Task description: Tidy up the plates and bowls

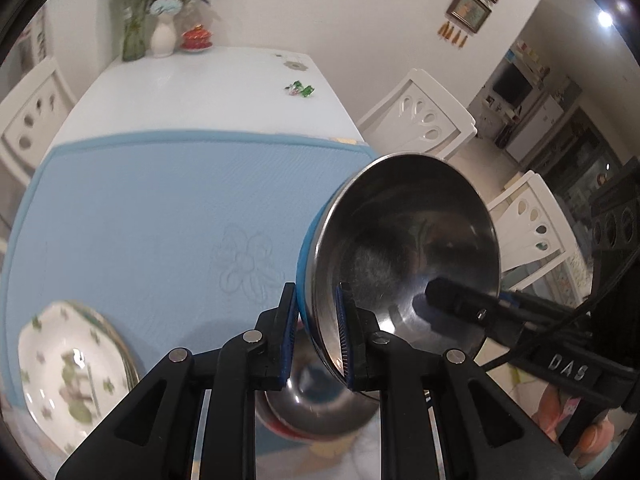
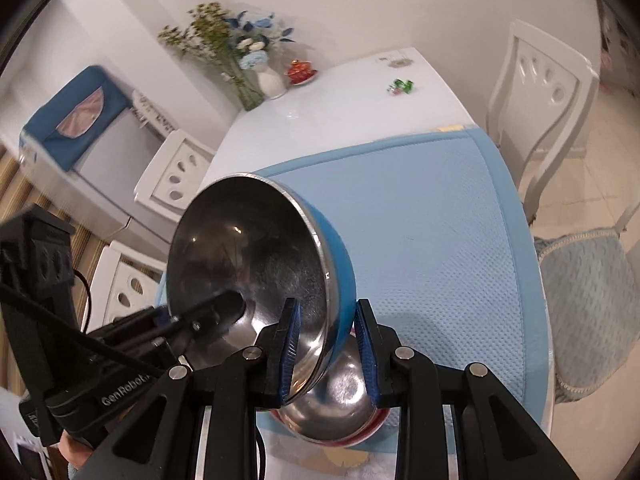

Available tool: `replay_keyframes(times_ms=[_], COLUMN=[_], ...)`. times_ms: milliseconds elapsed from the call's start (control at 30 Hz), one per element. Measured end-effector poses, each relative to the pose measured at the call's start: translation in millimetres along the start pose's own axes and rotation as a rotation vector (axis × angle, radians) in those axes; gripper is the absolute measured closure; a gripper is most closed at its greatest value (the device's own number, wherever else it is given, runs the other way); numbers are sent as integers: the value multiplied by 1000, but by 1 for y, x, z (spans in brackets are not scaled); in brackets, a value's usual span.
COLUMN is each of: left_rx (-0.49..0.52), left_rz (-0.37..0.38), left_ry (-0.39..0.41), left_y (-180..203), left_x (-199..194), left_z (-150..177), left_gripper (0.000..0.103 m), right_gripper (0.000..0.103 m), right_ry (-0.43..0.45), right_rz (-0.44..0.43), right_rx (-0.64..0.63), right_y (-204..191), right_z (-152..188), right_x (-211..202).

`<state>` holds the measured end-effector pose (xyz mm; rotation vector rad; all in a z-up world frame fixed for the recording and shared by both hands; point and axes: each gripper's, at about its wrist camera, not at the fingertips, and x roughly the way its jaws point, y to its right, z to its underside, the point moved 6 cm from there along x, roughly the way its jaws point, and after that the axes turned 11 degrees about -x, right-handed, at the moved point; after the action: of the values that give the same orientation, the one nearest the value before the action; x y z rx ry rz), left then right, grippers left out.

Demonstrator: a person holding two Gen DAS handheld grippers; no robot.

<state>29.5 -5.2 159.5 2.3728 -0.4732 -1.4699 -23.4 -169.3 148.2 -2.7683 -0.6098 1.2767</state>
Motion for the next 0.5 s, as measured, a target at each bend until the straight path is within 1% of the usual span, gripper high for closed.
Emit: replay_keyframes(times_ms=[167,367,500], left_rx=[-67,-102,-99], left_rz=[36,28,20], left_ry=[-50,-87,-108], left_y=[-14,-24,-25], left_x=[1,5,8], left_z=[26,50,60], left_gripper=[88,88,88], right_gripper=[76,76,76], right_ry=[-13,-74,-138], right_rz=[12,-8,-24], right_rx=[-57,-34,11], right_y=[-13,-13,-7], right_z=[14,34,47], right_x=[-4,8,21])
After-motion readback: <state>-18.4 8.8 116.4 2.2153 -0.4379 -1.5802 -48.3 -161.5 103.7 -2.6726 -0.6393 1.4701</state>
